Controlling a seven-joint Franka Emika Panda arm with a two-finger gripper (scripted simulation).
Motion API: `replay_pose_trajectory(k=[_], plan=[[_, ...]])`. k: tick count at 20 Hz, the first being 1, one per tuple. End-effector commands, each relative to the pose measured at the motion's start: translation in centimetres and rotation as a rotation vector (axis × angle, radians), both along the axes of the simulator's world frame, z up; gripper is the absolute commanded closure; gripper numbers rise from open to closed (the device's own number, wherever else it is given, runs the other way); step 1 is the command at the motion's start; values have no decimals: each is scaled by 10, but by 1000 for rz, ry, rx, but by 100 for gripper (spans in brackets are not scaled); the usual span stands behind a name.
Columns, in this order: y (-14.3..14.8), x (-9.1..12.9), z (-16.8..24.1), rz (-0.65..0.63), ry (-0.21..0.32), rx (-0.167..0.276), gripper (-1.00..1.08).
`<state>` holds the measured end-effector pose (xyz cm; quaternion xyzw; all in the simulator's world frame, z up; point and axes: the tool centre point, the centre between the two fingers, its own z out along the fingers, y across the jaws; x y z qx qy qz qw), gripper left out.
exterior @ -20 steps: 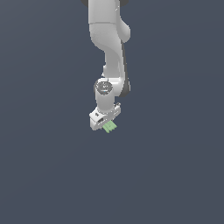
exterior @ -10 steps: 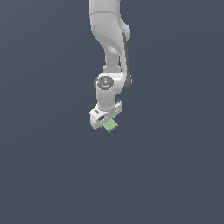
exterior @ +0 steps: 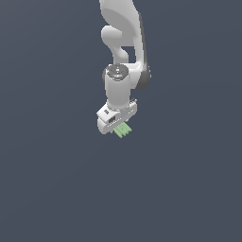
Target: Pick up the object and move it to a goal position.
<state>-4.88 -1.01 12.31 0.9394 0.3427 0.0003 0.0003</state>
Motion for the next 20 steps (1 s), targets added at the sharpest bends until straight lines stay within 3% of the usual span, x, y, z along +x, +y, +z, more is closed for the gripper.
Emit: replay_pose_trajectory(k=[1, 20], plan=[[5, 6, 26, 0, 0, 1, 108], [41, 58, 209, 0, 1, 1, 108]])
